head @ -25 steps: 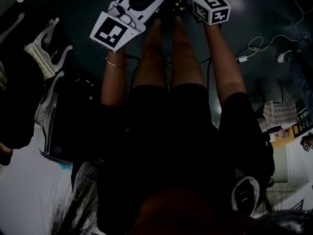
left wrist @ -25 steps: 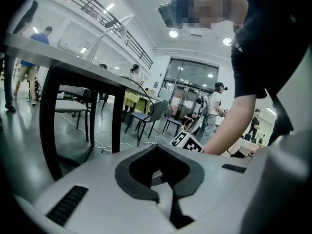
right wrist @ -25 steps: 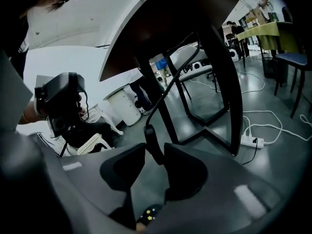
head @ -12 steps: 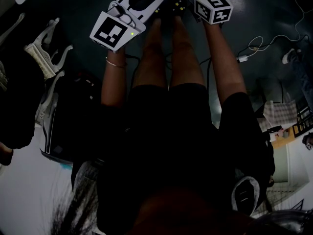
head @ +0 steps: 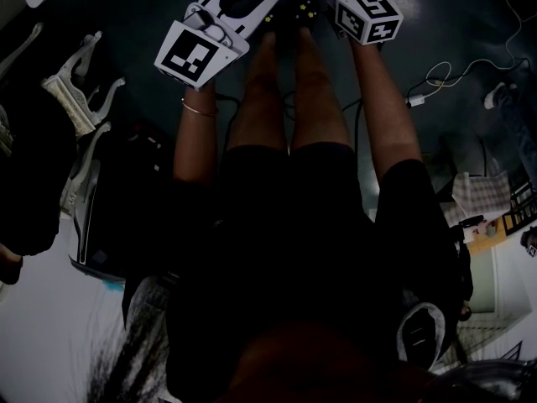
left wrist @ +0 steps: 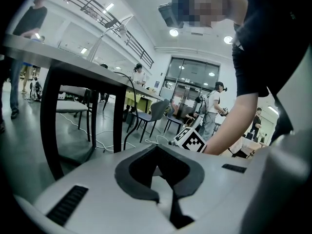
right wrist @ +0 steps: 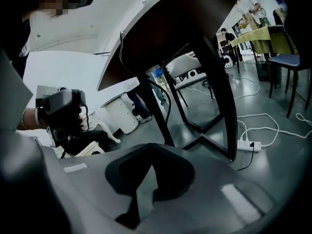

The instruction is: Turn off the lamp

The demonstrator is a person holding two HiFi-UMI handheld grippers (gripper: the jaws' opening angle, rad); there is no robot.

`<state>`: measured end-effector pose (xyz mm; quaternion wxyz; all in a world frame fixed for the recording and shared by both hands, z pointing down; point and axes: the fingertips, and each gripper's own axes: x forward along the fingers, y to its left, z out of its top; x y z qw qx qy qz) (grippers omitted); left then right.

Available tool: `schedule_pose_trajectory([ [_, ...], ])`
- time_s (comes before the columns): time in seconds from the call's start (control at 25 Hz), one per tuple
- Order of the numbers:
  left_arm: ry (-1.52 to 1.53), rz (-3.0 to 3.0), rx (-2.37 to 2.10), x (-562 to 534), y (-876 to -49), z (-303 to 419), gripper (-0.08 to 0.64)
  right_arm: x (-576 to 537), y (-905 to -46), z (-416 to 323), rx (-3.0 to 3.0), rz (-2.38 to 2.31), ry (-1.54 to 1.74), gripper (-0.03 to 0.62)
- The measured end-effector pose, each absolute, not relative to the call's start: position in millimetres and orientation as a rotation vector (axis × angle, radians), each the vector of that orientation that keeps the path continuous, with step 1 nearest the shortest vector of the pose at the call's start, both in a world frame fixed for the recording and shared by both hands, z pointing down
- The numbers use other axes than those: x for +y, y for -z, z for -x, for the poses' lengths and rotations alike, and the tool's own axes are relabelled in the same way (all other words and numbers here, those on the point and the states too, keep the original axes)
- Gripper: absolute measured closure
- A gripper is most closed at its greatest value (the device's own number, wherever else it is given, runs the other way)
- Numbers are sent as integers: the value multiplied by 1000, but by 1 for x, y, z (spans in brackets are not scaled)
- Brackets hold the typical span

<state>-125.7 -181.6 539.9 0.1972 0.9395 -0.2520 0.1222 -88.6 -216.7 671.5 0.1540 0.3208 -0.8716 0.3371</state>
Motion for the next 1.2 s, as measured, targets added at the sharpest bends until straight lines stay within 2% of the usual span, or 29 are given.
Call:
schedule_pose_trajectory([
  [1.2, -366, -2587, -873, -202, -508, 133, 554, -227, -559, 74, -2645, -1040, -882, 592],
])
